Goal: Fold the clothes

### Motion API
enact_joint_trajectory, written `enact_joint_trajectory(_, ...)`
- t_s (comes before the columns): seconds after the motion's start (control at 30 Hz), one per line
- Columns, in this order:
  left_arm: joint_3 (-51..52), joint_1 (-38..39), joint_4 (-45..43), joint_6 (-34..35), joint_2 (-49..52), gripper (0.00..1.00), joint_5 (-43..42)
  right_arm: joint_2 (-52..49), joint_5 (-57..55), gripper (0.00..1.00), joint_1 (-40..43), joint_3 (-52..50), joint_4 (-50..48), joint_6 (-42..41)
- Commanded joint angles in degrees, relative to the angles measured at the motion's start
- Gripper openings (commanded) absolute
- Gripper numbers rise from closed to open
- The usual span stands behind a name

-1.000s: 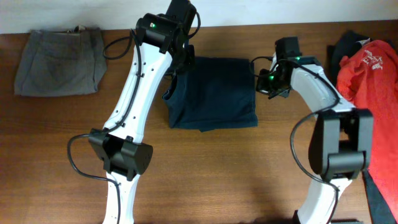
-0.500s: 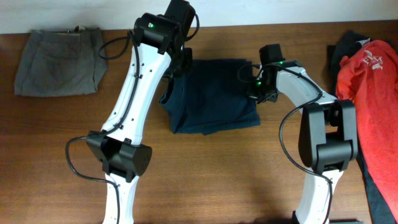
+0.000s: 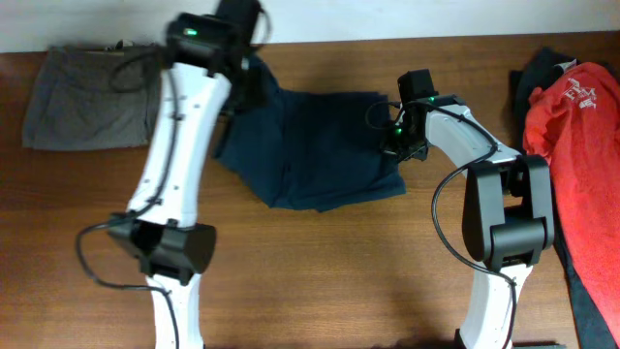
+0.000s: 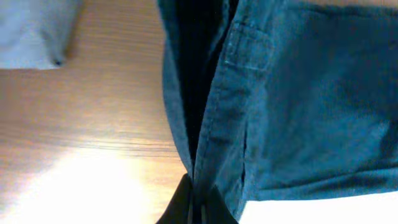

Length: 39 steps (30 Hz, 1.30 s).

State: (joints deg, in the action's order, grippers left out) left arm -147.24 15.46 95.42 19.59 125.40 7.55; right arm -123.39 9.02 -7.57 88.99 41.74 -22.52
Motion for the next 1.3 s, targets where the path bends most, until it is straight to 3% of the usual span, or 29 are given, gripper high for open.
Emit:
enact_joint_trajectory(0.0, -1.01, -3.98, 0.92, -3.91, -4.15, 0.01, -0.72, -0.87, 0.02, 0.04, -0.42, -0.17, 0.00, -0.55)
enact_joint_trajectory(0.4, -1.01, -7.58, 0.17, -5.11, -4.17, 0.01, -4.00, -0.87, -0.04, 0.04, -4.15, -0.17, -0.46, -3.13)
enact_joint_trajectory(0.63, -0.98, -7.21, -7.87, -4.48, -4.13, 0.01, -15.34, -0.87, 0.50, 0.04, -4.15, -0.17, -0.17, -3.10)
enact_joint_trajectory(1.27, -0.87, -0.81, -12.90, 5.20, 1.25, 0.01, -15.10, -0.87, 1.92, 0.04, -5.18, -0.17, -0.24, -3.48)
